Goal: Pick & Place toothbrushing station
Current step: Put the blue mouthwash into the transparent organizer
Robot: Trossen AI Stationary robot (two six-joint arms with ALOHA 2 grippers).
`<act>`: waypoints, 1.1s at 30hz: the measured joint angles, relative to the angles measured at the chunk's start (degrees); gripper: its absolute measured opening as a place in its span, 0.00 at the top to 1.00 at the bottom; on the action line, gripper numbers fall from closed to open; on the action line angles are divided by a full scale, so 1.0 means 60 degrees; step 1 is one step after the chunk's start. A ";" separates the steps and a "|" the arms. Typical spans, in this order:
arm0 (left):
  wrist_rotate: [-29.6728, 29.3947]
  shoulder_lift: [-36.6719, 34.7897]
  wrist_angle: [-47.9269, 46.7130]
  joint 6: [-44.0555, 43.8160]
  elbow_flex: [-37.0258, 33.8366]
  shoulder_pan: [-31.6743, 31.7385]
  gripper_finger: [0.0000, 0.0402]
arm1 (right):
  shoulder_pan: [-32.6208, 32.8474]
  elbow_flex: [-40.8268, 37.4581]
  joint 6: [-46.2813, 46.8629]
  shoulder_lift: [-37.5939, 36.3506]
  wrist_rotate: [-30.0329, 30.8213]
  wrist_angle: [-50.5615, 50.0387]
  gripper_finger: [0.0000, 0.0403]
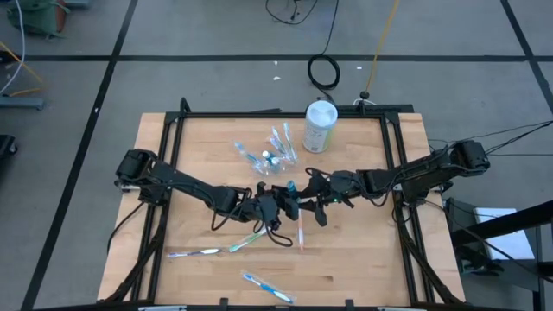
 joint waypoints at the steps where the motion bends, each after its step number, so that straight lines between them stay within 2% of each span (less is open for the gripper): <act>1: 0.0000 0.0000 0.0000 0.0001 0.0000 0.0000 0.74 | 0.0000 0.0000 0.0004 0.0000 0.0000 0.0000 0.67; 9: -0.0014 0.0000 -0.0004 0.0001 0.0004 0.0000 0.74 | -0.0004 0.0004 0.0343 0.0000 0.0050 0.0040 0.67; 14: -0.0214 0.0000 -0.0011 -0.0157 0.0004 0.0015 0.74 | 0.0001 0.0010 0.0259 0.0000 0.0902 0.0038 0.67; 17: -0.0448 0.0011 -0.0007 -0.0254 0.0004 0.0008 0.74 | 0.0007 0.0022 0.0258 -0.0001 0.0949 0.0002 0.67; 23: -0.0587 0.0017 -0.0009 -0.1166 0.0011 -0.0016 0.74 | 0.0073 0.0025 0.0255 -0.0213 0.0962 -0.0230 0.67; 29: -0.0635 0.0025 -0.0088 -0.1750 0.0015 -0.0011 0.74 | 0.0080 0.0033 0.0233 -0.0950 0.0965 -0.1503 0.67; 33: -0.0900 0.0025 -0.0141 -0.2287 0.0015 -0.0011 0.74 | 0.0076 0.0033 0.0104 -0.1215 0.0977 -0.1748 0.67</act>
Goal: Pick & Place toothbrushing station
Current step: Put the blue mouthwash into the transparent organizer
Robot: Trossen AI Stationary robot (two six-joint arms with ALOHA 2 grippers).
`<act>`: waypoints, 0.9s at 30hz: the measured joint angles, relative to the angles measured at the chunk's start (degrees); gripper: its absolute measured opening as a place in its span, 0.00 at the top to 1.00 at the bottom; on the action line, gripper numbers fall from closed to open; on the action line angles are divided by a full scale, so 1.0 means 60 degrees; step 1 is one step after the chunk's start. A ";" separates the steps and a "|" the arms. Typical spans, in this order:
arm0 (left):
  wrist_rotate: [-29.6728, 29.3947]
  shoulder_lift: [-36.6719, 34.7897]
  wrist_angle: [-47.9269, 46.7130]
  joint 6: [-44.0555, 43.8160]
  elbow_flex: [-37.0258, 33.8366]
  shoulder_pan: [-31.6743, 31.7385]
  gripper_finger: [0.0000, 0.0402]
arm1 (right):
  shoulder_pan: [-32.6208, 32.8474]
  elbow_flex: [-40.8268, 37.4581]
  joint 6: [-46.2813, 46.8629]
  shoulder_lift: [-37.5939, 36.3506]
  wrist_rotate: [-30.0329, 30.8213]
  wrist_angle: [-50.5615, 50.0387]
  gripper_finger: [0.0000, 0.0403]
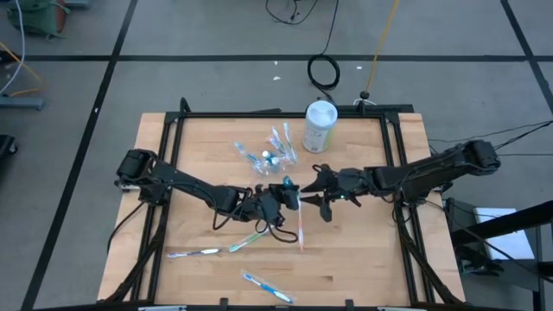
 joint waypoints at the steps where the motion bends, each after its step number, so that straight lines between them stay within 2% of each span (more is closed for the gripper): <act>1: -0.0170 0.0000 0.0000 -0.0211 0.0000 0.0000 0.74 | 0.0000 0.0000 -0.0055 -0.0060 -0.0001 -0.0033 0.67; 7: -0.1276 -0.0309 -0.0225 -0.2583 -0.0004 0.0147 0.74 | 0.0000 -0.0015 -0.0184 -0.0362 -0.0005 -0.0432 0.67; 10: -0.1234 -0.0884 -0.0877 -0.3695 -0.0007 0.0352 0.74 | 0.0000 -0.0015 -0.0357 -0.0397 -0.0004 -0.0496 0.67; 22: 0.1170 -0.4232 -0.4493 -1.0392 -0.0009 0.1683 0.74 | 0.0000 -0.0227 -0.0506 -0.0391 0.0008 -0.0411 0.67; 27: 0.2998 -0.5205 -0.5555 -1.2212 -0.0064 0.2438 0.74 | -0.0018 -0.0237 -0.1694 -0.0384 0.0637 0.0353 0.67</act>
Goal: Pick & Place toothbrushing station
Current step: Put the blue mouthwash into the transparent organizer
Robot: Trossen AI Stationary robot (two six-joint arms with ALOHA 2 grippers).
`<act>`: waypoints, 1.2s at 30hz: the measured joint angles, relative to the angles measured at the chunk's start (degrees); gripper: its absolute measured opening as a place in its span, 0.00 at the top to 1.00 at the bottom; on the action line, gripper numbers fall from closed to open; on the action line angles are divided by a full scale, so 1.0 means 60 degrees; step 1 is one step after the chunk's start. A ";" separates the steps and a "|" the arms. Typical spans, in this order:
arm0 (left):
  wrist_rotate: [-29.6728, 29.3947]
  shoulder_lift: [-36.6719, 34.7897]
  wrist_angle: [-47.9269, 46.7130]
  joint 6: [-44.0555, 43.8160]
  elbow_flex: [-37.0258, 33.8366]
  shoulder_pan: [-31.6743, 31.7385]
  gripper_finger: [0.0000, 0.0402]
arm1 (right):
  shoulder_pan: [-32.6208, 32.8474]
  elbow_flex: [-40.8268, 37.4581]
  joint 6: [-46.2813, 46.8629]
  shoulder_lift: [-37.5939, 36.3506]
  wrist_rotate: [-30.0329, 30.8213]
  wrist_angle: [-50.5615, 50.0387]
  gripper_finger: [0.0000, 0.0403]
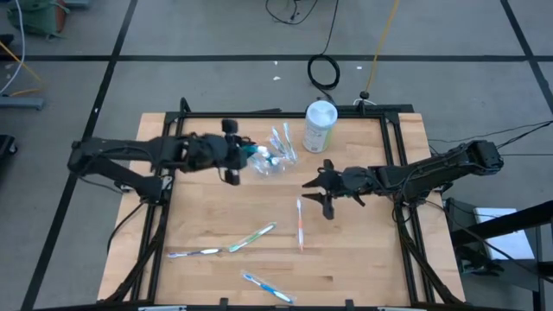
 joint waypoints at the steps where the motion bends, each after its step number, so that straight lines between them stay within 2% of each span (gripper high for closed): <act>1: 0.0384 -0.0137 -0.0017 -0.0265 -0.0123 0.0137 0.74 | 0.0000 0.0000 -0.0239 0.0021 0.0206 0.0224 0.67; 5: 0.1426 -0.0756 0.0605 -0.0809 -0.1279 0.0439 0.74 | -0.0001 -0.0004 -0.0796 0.0293 0.0843 0.0984 0.68; 10: 0.1858 -0.1333 0.3535 -0.1484 -0.3456 0.0323 0.74 | -0.0251 -0.0004 -0.2388 0.0905 0.0849 0.2753 0.69; 12: 0.2198 -0.1346 0.5319 -0.2023 -0.4302 0.0213 0.74 | -0.0341 -0.0004 -0.2798 0.1283 0.0827 0.3989 0.69; 17: 0.2813 -0.1330 0.8606 -0.3205 -0.6005 -0.0238 0.74 | -0.0436 0.0000 -0.3589 0.2632 -0.0167 0.7270 0.65; 22: 0.2882 -0.1057 1.0173 -0.3745 -0.6902 -0.0731 0.74 | -0.0530 0.0110 -0.3562 0.3819 -0.0437 0.9317 0.54; 24: 0.2880 -0.0950 1.0678 -0.3892 -0.7070 -0.0893 0.74 | -0.0561 0.0275 -0.3461 0.4045 -0.0441 0.9246 0.49; 27: 0.2884 -0.0754 1.0506 -0.4022 -0.7128 -0.1060 0.74 | -0.0555 0.0837 -0.3298 0.4255 -0.0449 0.8526 0.42; 32: 0.2562 -0.0366 1.0521 -0.3919 -0.7131 -0.1091 0.74 | -0.0392 0.2315 -0.3037 0.3971 -0.0635 0.4414 0.40; 36: 0.2445 -0.0111 1.0600 -0.3739 -0.7131 -0.1083 0.74 | -0.0419 0.3749 -0.2837 0.3818 -0.0641 0.2003 0.42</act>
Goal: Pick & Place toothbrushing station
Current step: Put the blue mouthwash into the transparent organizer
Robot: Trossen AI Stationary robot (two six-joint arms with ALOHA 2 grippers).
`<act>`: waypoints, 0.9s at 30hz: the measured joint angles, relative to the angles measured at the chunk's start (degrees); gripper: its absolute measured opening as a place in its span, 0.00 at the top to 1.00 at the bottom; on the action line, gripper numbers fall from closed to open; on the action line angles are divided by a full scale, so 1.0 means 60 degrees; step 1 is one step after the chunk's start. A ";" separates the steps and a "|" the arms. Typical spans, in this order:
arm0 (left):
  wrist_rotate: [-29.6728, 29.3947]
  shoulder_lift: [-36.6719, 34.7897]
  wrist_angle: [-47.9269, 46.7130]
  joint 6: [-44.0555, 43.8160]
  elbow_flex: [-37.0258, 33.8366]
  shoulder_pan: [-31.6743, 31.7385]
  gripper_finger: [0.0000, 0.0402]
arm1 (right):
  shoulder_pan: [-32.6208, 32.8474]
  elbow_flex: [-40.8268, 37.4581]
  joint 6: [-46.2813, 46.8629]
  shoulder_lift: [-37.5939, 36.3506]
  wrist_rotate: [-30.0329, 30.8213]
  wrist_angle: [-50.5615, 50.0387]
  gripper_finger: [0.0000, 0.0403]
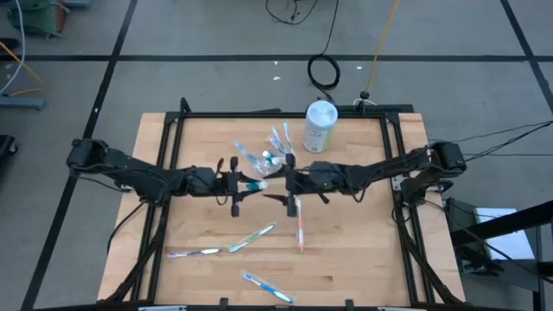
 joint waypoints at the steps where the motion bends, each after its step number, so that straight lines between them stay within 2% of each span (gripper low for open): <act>1: 0.0000 0.0004 -0.0044 0.0132 -0.0006 0.0000 0.74 | -0.0044 0.0278 0.0142 0.0007 -0.0003 -0.0442 0.42; 4: -0.0005 -0.0008 0.0154 0.0242 0.0004 -0.0002 0.74 | -0.0184 0.0720 0.0598 0.0019 -0.0025 -0.1337 0.42; 6: -0.0056 -0.0003 0.0206 0.0275 0.0004 -0.0009 0.74 | -0.0242 0.0726 0.0791 0.0072 -0.0071 -0.1373 0.41; 10: -0.0084 -0.0003 0.0645 0.0428 0.0000 -0.0007 0.74 | -0.0325 0.0724 0.1043 0.0084 -0.0803 -0.1288 0.41; 14: -0.0076 -0.0003 0.0797 0.0443 0.0001 0.0022 0.74 | -0.0330 0.0725 0.1009 0.0271 -0.0513 -0.1106 0.42; 27: -0.0084 -0.0003 0.0709 0.0533 0.0000 0.0029 0.74 | -0.0394 0.0717 0.1180 0.0273 -0.0525 -0.1247 0.61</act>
